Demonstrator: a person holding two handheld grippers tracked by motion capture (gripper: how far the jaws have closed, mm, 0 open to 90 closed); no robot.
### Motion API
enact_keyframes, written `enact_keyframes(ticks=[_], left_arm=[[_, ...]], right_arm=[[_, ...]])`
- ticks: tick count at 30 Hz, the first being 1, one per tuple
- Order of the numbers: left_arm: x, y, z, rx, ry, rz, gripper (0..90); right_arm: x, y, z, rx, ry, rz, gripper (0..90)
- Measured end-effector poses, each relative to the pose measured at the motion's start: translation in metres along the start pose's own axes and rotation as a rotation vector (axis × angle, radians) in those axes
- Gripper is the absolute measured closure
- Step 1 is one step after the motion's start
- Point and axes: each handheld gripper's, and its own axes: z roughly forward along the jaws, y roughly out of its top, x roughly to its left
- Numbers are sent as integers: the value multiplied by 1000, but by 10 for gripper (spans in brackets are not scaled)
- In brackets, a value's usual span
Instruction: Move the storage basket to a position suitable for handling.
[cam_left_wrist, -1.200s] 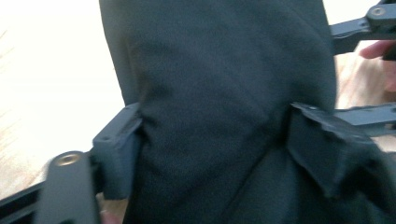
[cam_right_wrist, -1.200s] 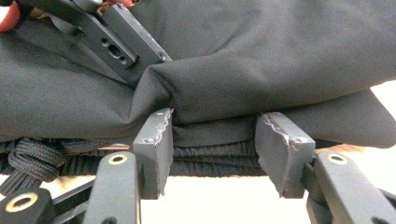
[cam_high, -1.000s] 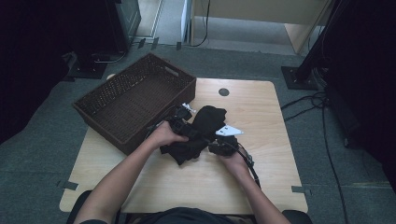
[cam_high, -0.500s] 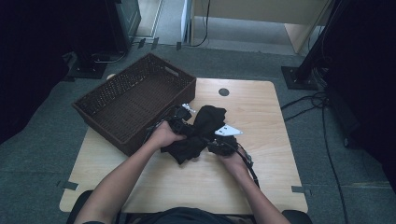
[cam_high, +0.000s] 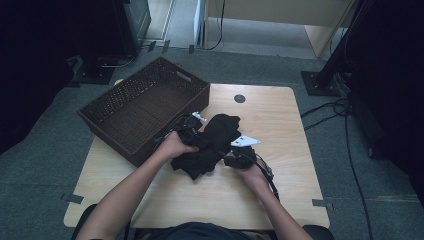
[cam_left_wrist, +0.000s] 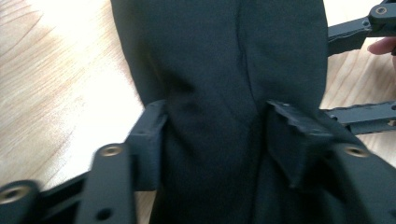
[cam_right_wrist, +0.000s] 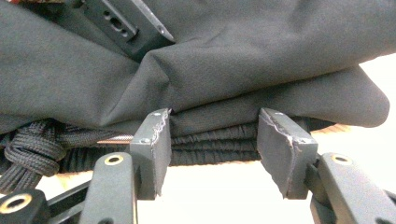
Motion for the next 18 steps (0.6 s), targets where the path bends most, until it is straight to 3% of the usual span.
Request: enact_keyframes(ticks=[1,3,6,11,15,17,18], left_arm=[[2,0,3,-4,2,-9,280],[3,0,4,-2,-1,-10,251],[4,2,10,23,-11,-31,124],[4,8,18,64,-28,-47,73],[2,9,17,65,-44,-47,107],[1,10,15,67,-57,-42,191],[-1,11,14,66,-69,-46,296]], right_arm=[[-1,0,1,-6,4,7,450],[-1,0,1,-7,3,5,450],[-2,-1,2,-11,6,6,452],[-2,-1,4,-13,7,7,455],[-3,-1,5,-17,9,5,458],[-3,-1,6,-20,9,4,461],[-2,-1,7,-19,4,6,464]])
